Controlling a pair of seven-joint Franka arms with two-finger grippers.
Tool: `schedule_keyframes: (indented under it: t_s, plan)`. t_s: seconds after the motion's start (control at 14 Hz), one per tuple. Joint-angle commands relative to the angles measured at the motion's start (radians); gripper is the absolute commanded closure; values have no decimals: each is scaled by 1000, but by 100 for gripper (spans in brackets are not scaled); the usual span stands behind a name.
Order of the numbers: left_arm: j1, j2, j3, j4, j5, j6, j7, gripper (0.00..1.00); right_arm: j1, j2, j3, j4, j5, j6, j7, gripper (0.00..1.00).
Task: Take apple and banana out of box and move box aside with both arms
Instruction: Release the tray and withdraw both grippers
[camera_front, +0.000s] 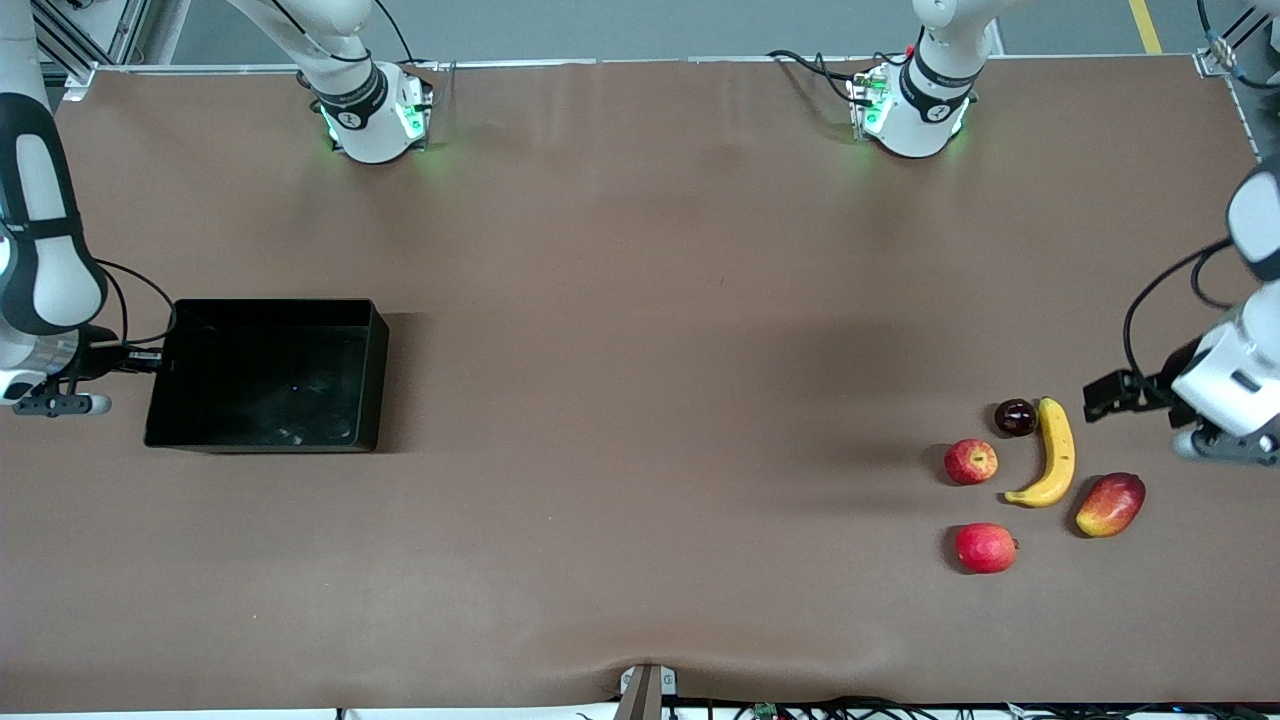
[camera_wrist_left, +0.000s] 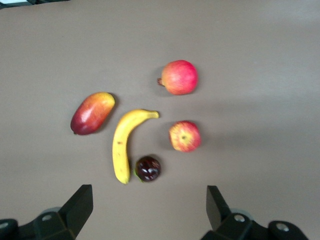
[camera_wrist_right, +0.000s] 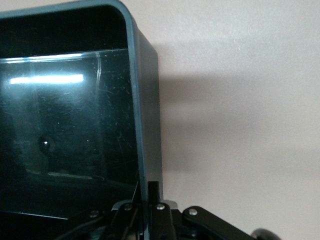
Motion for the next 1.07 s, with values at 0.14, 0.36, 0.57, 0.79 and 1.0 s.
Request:
schedule_keyframes:
  t_s: [0.14,0.36,0.57,0.79,1.0]
  plan:
    - [12,-196,-15,-19,-103,-158,-16,0,-32,-11,28,-38,2,21,-18,23]
    - [26,-207,-6,71,-118,-256,-5,0,-17,-14,34,69,3,-118,-17,0]
    - [-70,-258,95,72,-132,-314,-16,0,48,-9,53,331,14,-347,-17,0]
    - [-267,-276,308,72,-138,-373,-17,0,112,-11,50,506,-1,-462,-14,0]
    - [-405,-332,432,-2,-140,-374,-16,0,117,-49,57,621,17,-601,-9,0]
